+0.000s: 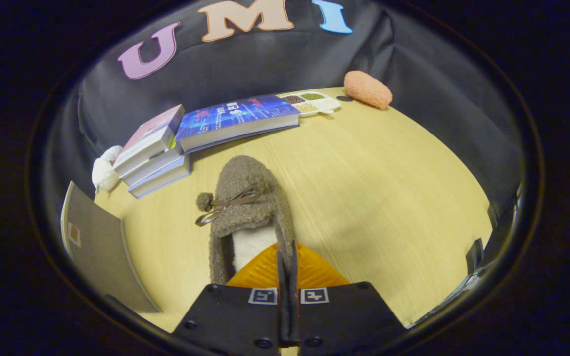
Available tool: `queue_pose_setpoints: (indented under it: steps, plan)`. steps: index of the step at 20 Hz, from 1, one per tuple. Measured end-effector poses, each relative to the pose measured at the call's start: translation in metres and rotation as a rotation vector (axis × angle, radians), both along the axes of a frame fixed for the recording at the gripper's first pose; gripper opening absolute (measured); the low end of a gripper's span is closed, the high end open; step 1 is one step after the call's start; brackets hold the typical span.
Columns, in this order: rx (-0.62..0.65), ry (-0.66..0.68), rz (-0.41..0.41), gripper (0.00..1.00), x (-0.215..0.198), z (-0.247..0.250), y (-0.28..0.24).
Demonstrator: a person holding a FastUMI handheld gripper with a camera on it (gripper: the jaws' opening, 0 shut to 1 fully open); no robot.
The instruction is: Open the storage box then place both shoes into the box .Put the left shoe in first, then the right shoe, with the right side of both shoes facing outward in a uniform manner.
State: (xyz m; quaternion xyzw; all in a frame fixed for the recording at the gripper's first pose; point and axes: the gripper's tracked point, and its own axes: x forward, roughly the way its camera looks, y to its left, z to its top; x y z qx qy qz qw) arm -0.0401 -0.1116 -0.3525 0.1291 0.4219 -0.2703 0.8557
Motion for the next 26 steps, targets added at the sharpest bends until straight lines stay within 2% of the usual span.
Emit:
queue_pose_setpoints:
  steps: [5,11,16,22,26]
  plan:
    - [0.064,-0.065,-0.036,0.03,0.006,0.02,0.009]
    - [0.137,-0.152,-0.018,0.03,0.027,0.067,0.047]
    - [0.194,-0.24,0.071,0.03,0.062,0.118,0.109]
    - [0.27,-0.332,0.244,0.03,0.098,0.177,0.212]
    - [0.37,-0.32,0.311,0.03,0.099,0.184,0.276]
